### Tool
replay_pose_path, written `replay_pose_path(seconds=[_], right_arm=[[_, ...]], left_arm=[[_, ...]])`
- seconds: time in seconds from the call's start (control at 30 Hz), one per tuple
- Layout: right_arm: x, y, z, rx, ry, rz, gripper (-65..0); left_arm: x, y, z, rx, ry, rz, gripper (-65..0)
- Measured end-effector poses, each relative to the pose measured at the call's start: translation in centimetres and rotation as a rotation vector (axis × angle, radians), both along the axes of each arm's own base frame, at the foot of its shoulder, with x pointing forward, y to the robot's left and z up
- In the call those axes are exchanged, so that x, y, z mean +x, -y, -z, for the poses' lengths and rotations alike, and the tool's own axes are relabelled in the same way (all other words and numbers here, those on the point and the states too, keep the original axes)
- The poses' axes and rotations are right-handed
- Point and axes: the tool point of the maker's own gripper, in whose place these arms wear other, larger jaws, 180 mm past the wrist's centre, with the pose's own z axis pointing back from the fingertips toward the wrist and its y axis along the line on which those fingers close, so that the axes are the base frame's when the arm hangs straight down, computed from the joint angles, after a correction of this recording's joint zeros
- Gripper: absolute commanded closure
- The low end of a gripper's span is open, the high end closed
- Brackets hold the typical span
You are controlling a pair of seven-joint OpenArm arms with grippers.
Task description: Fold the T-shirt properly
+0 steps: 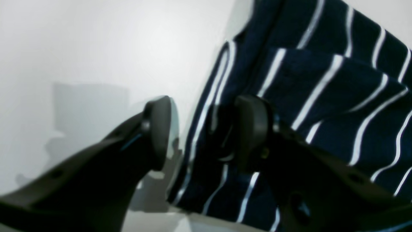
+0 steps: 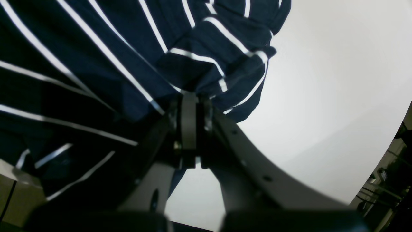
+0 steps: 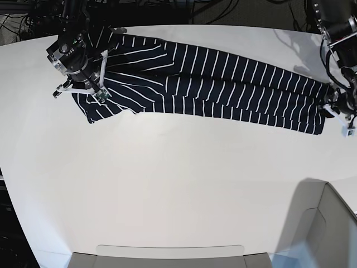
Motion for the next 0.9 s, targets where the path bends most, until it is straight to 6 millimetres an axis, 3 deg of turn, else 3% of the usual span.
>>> replay_pose_path(seconds=[0.13, 0.3, 0.5, 0.67, 0.8, 0.9], right_arm=[[-0.1, 0.3, 0.0, -0.01, -0.003, 0.007, 0.0], [-0.1, 0.3, 0.0, -0.01, -0.003, 0.009, 0.0], [-0.2, 0.4, 0.0, -0.011, -0.005, 0.011, 0.0], [-0.1, 0.2, 0.0, -0.002, -0.002, 0.015, 0.0], [0.0, -0.5, 0.1, 0.024, 0.001, 0.019, 0.0], [0.0, -0.6, 0.0, 0.022, 0.003, 0.028, 0.0]], left_arm=[[1.1, 1.9, 0.4, 0.008, -0.013, 0.093, -22.5], [1.4, 3.2, 0.7, -0.012, -0.01, 0.129, 0.0], [1.3, 3.3, 0.9, -0.001, -0.025, 0.141, 0.0], [1.7, 2.5, -0.2, 0.003, -0.056, 0.165, 0.0], [1.6, 0.3, -1.4, -0.019, -0.035, 0.086, 0.0], [0.4, -2.1, -2.4, 0.001, -0.087, 0.043, 0.0]])
